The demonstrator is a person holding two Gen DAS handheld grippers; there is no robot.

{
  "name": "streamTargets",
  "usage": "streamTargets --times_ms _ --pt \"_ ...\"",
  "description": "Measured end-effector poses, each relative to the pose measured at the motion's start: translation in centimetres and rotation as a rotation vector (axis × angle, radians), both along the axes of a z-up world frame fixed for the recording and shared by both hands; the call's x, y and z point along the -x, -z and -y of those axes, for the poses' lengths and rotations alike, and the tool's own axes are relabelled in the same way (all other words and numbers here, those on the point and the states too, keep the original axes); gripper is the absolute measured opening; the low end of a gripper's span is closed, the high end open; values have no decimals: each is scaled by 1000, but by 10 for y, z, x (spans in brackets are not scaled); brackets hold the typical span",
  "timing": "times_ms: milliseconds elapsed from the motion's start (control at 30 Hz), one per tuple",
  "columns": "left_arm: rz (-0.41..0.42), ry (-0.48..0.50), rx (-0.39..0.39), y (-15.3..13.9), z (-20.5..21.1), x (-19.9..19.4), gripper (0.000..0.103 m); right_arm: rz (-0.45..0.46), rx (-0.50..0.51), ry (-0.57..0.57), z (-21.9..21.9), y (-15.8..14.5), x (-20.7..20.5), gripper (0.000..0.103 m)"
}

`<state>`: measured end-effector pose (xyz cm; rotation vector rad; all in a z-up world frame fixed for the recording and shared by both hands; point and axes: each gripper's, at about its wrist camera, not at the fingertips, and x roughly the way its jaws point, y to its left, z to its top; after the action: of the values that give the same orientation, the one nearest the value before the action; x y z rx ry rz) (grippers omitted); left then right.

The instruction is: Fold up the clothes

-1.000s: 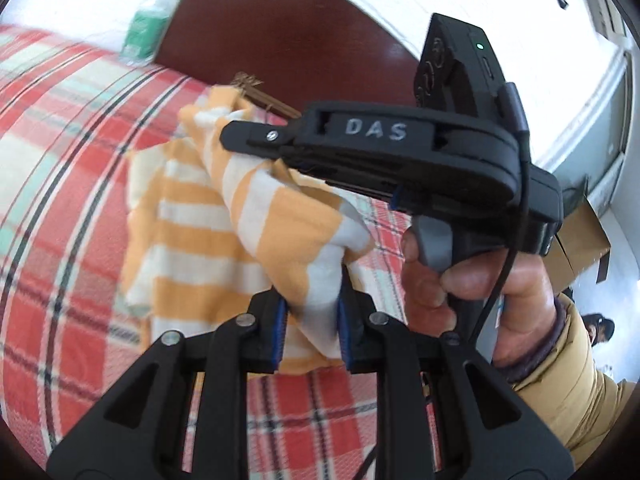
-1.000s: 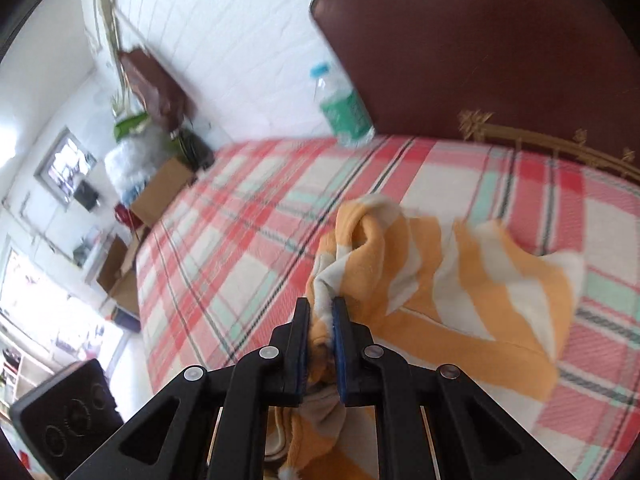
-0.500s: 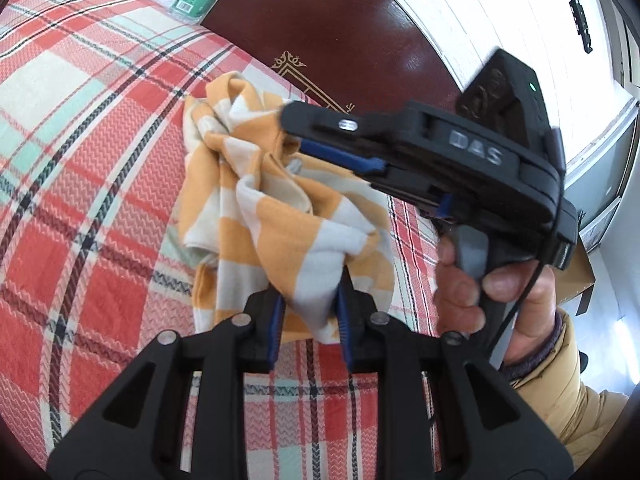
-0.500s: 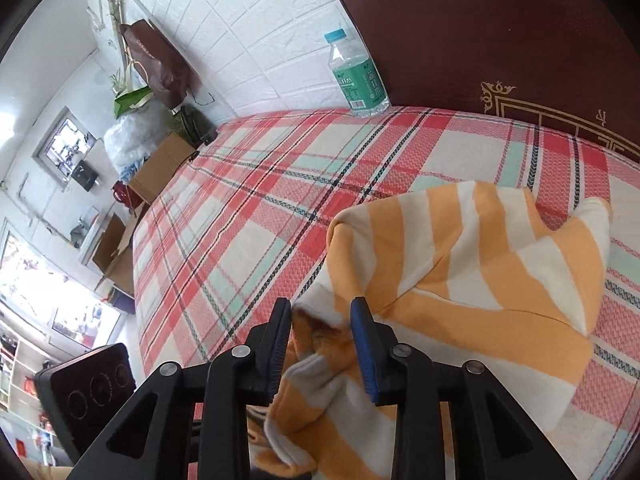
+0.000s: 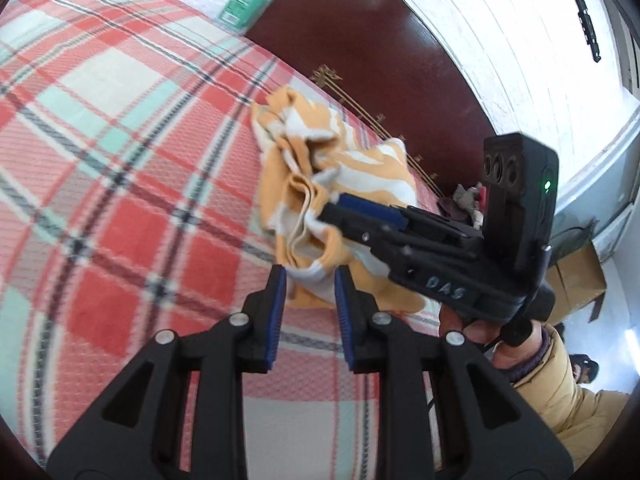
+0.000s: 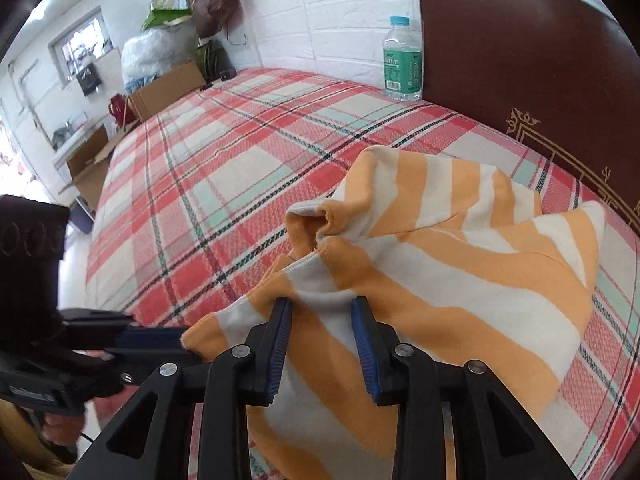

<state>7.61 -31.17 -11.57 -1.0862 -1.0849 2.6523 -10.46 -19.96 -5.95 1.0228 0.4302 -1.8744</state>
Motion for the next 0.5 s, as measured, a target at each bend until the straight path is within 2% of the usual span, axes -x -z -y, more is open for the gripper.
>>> streamTargets --times_ms 67,100,133,233,333,400,433,500 --pt "4 -29 11 -3 9 -6 26 -28 -19 -9 4 2 -3 35" --pt "2 -34 17 -5 13 -7 30 -28 -16 -11 3 1 -4 35" --pt "-1 -35 21 -7 15 -7 44 -9 2 -11 -1 -3 -2 37" --pt "-8 -52 40 -13 20 -4 73 81 105 9 -24 -17 4 41" --pt "-15 -3 50 -19 13 7 76 140 209 80 -61 -30 15 47" --pt "0 37 56 -18 5 17 79 164 268 162 -91 -34 27 60" --pt "13 58 52 -16 2 24 79 171 291 208 -106 -36 33 71" --pt "50 96 33 -9 -5 38 79 219 320 295 -129 -27 49 74"
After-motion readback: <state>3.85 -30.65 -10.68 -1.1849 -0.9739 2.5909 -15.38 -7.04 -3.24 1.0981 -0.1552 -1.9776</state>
